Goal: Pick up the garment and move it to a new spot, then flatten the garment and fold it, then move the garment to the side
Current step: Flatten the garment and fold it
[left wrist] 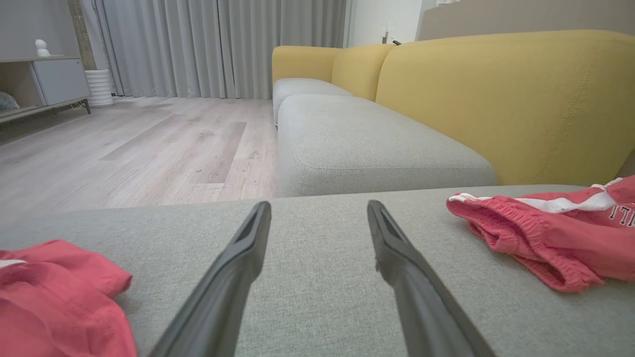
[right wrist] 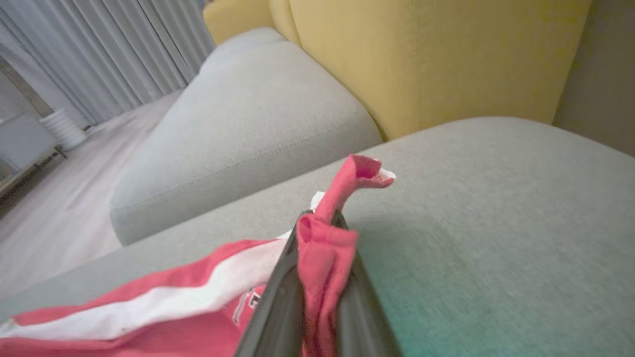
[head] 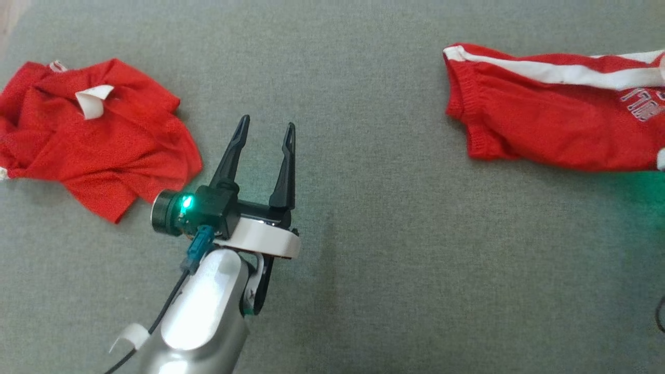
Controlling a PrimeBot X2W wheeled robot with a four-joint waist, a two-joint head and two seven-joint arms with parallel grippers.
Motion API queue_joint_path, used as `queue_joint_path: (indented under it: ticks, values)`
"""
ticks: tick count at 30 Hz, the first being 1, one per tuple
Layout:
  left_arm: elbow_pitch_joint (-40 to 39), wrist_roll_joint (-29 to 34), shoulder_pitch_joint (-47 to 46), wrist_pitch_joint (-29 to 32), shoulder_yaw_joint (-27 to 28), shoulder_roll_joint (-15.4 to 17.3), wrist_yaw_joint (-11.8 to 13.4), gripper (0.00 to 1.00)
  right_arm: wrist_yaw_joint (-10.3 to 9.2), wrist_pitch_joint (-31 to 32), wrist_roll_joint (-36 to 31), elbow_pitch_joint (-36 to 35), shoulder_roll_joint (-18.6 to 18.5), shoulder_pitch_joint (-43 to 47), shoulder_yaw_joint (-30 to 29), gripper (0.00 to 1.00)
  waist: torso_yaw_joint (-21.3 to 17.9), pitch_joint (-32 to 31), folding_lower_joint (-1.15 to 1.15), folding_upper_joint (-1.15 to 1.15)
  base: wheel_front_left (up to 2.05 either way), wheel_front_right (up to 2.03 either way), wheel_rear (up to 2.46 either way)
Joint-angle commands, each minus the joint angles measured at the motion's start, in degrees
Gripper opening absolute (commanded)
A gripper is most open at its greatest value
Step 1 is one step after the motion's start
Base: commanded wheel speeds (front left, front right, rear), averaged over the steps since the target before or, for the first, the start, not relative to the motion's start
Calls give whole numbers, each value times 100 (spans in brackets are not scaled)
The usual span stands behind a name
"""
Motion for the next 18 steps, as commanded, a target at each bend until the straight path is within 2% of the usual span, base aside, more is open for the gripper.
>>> queue_joint_path:
  ticks: [1,13,18]
  values:
    - [-144,49,18,-28,229,53,0,100,-4,-49,124,-377,7,-70,200,0,0,-134,0,0,0,0,0]
    - [-131,-25,177,-28,234,53,-17,100,-4,171,507,-1672,567,84,994,0,207,-490,0,0,0,0,0]
    - [-155,-71,216,-28,217,53,-6,100,-4,371,483,-1914,871,38,1393,0,401,-486,0,0,0,0,0]
